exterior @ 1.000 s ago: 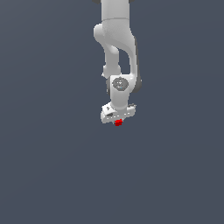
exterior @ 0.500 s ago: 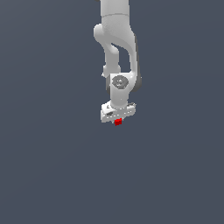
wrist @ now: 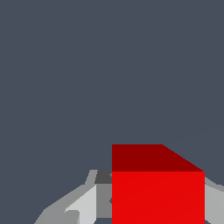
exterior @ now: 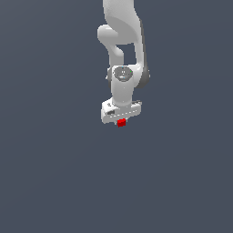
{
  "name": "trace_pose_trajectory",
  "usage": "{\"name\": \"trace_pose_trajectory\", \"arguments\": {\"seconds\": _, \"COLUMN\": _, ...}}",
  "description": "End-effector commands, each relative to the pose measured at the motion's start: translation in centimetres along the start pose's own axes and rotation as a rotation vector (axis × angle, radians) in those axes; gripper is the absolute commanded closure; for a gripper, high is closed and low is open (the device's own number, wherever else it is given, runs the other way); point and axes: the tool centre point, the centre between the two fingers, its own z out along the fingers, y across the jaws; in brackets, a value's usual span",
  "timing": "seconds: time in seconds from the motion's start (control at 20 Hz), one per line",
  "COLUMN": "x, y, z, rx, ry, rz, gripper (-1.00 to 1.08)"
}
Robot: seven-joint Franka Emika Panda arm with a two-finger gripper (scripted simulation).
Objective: Pick up the red cube and move it to a goal position.
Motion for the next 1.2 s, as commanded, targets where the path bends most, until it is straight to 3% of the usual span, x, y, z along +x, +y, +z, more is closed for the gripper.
{"name": "trace_pose_trajectory", "arguments": {"seconds": 0.0, "x": 0.4, "y": 0.5, "z": -2.3, "rx": 0.000, "ry": 0.001, "rz": 0.000, "gripper": 1.08}}
{"name": "trace_pose_trajectory", "arguments": {"seconds": 1.15, "x": 5.0, "y": 6.1, "z": -24.7, "rx": 0.000, "ry": 0.001, "rz": -0.001, "gripper": 1.08}}
